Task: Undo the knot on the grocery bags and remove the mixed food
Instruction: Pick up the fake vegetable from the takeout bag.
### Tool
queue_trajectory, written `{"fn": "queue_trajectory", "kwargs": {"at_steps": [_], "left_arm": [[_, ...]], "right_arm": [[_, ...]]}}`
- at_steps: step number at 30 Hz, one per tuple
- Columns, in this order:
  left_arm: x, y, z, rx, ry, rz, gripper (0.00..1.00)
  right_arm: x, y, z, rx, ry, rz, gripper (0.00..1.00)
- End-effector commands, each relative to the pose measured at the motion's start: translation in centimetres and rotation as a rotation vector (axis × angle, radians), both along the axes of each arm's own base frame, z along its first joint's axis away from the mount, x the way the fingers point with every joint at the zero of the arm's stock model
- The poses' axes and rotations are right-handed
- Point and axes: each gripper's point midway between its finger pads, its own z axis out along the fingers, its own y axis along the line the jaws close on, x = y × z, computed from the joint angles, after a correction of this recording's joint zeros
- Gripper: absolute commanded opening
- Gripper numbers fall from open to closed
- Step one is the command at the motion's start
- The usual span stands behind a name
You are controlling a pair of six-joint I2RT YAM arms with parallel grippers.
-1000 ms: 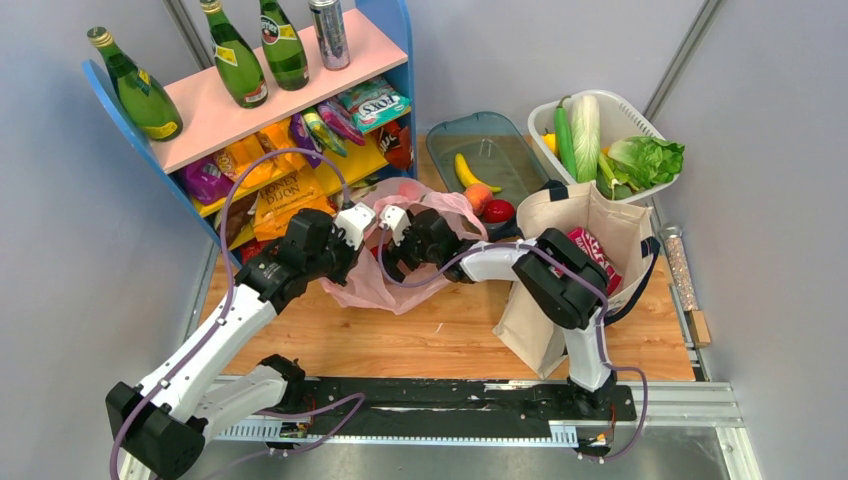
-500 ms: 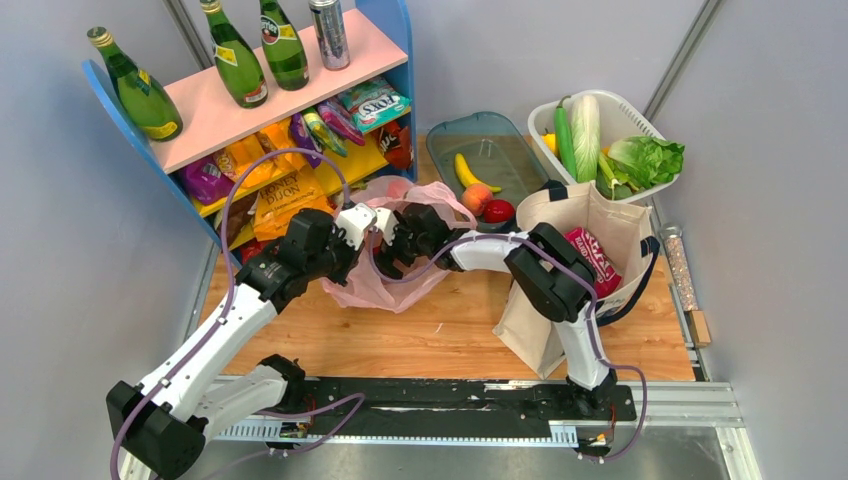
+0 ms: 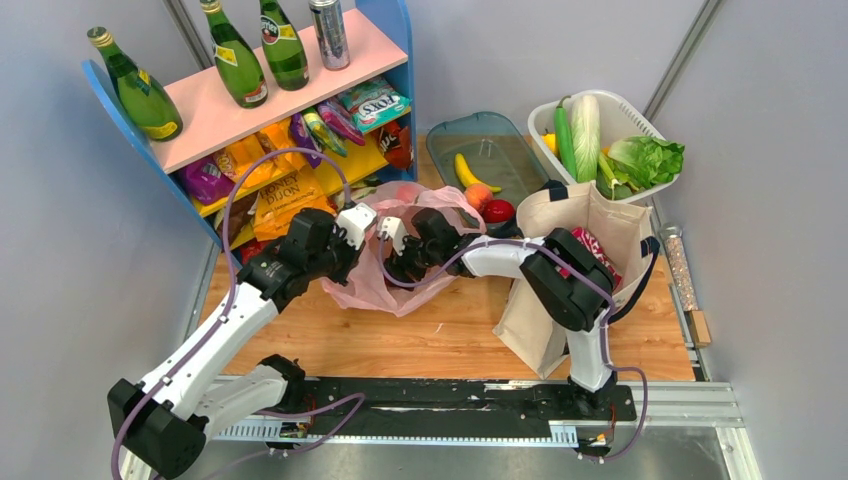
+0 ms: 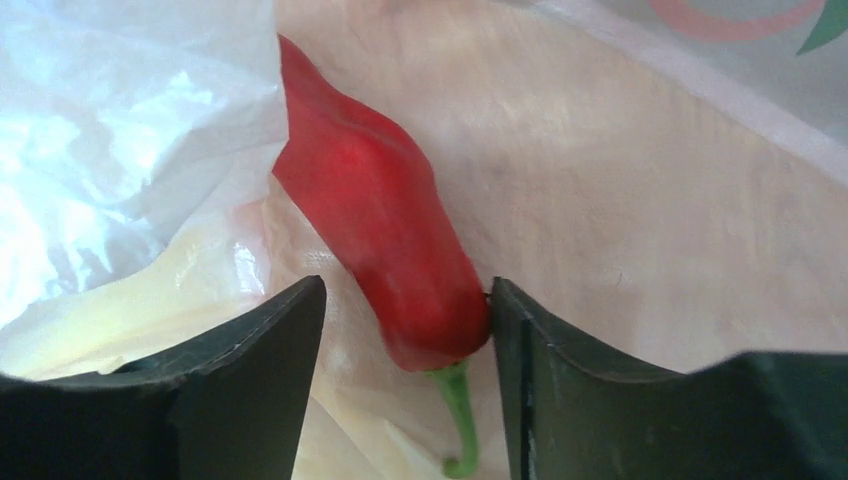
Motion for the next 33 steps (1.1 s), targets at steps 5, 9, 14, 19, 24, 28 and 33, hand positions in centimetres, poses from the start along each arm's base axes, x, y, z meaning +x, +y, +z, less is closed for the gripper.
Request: {"fn": "queue_trajectory", "kwargs": {"at_steps": [5, 9, 14, 19, 24, 28, 33], "left_arm": [[0.5, 0.0, 0.6, -0.011, -0.035, 0.006, 0.00], [0.6, 0.0, 0.6, -0.012, -0.038, 0.010, 0.00], [1.0, 0.1, 0.7, -0.001, -0.036, 0.022, 0.00], [1.1, 0.9, 0.7, 0.018, -0.047, 0.064, 0.00], [1.1, 0.9, 0.9, 0.013, -0.055, 0.070, 0.00], [1.3, 1.4, 1.0, 0.028, -0.064, 0.093, 0.00], [1.3, 1.7, 1.3, 0.028, -0.079, 0.107, 0.00]], "right_arm": [[2.0, 1.4, 0.9, 0.015, -0.034, -0.103, 0.41], [1.8, 0.3, 2.6, 0.047, -0.102, -0.150, 0.27], [1.1, -1.6, 7.0, 0.125, -0.178, -0.202, 0.13], [0.5, -3.5, 10.7, 0.175, -0.217, -0.272, 0.00], [0.1, -4.9, 12.8, 0.218, -0.224, -0.352, 0.00], [0.6, -6.1, 12.9, 0.208, -0.208, -0.456, 0.00], [1.8, -8.1, 12.6, 0.177, -0.215, -0.602, 0.00]]}}
